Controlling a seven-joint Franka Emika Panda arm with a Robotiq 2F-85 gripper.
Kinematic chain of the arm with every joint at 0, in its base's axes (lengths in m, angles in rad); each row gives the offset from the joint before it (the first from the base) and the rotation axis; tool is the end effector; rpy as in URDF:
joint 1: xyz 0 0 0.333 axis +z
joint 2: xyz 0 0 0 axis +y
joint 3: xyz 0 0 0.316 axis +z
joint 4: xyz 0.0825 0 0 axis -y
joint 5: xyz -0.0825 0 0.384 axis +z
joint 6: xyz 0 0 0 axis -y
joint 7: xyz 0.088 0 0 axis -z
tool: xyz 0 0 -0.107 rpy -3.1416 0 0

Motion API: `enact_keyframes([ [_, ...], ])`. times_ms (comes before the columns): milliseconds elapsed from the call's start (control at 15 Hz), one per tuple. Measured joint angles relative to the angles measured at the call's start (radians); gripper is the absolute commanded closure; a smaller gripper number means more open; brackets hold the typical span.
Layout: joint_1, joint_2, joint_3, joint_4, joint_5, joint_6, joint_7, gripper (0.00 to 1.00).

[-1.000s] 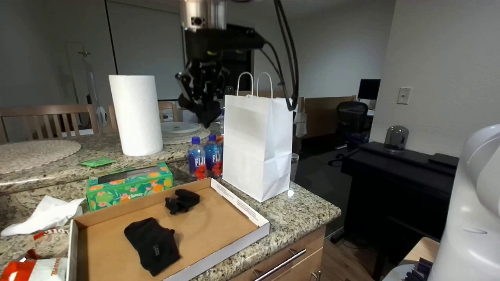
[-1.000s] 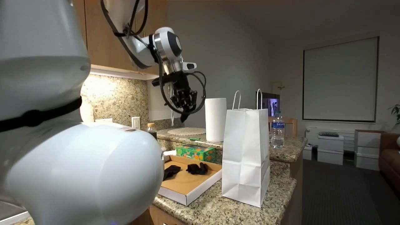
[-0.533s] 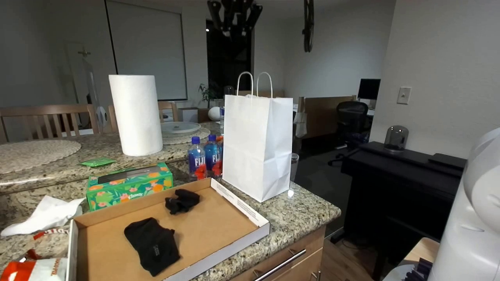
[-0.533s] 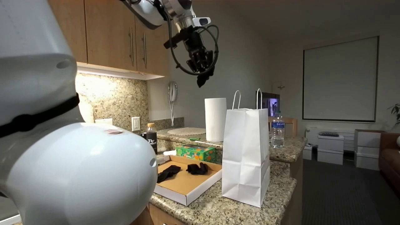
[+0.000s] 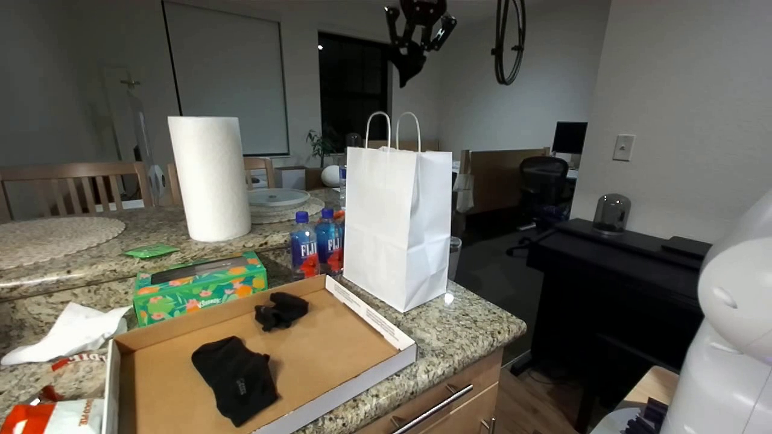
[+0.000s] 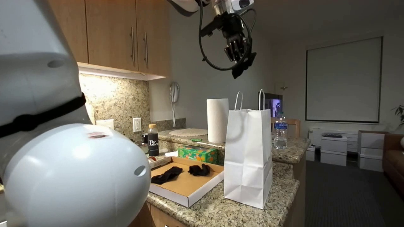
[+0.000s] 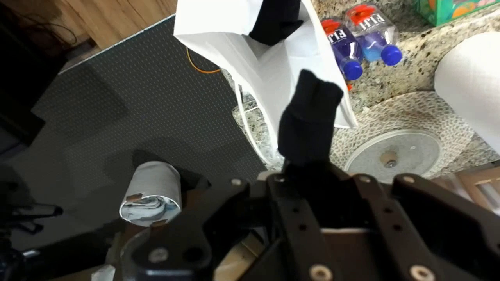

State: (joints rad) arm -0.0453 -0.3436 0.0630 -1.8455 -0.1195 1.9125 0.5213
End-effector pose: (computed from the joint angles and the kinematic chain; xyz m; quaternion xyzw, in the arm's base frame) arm 0.4722 0.0060 0.7044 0.9480 -0.2351 0.2142 0.0133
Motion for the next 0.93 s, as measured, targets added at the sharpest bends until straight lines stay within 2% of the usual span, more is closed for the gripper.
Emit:
enact_keyframes([
  [333,-0.028,0.097,-0.024,-0.018,0.018,0.038,0.013,0.92],
  [800,-0.011,0.192,0.001,-0.022,-0.019,0.065,0.066,0.92],
  [867,-0.007,0.192,0.003,-0.022,-0.028,0.065,0.079,0.74],
  [933,-0.003,0.192,0.004,-0.022,-0.034,0.065,0.088,0.63],
])
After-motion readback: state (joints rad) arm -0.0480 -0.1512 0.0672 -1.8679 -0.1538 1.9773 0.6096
